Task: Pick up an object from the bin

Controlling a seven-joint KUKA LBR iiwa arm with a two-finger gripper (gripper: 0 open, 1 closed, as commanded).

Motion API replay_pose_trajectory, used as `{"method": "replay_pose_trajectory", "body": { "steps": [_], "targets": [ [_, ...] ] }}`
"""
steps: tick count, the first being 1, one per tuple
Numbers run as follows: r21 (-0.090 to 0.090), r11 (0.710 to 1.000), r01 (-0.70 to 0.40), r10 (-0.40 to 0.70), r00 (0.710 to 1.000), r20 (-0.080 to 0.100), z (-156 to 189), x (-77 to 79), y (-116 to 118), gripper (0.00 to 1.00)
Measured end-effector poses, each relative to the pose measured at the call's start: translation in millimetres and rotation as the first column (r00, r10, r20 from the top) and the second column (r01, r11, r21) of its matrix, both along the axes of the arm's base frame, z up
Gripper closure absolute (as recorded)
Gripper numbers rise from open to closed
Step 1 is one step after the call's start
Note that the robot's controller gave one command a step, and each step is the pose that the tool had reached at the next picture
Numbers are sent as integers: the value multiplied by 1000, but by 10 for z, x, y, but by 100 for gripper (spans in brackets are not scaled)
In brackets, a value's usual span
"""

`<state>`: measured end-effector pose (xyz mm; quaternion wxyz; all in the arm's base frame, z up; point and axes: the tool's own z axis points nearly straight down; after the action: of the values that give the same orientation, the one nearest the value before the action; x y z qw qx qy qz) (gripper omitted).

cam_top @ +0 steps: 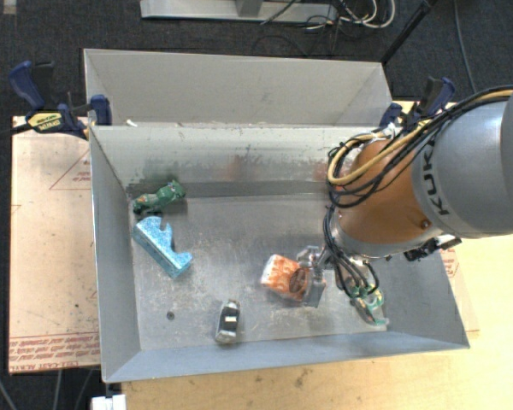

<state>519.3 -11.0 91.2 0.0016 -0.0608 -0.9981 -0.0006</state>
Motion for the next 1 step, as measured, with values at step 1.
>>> {"method": "replay_pose_trajectory", "body": {
  "steps": [1],
  "targets": [
    [0, 1000, 0, 0, 1000, 6, 109, 15, 0, 100]
  ]
}}
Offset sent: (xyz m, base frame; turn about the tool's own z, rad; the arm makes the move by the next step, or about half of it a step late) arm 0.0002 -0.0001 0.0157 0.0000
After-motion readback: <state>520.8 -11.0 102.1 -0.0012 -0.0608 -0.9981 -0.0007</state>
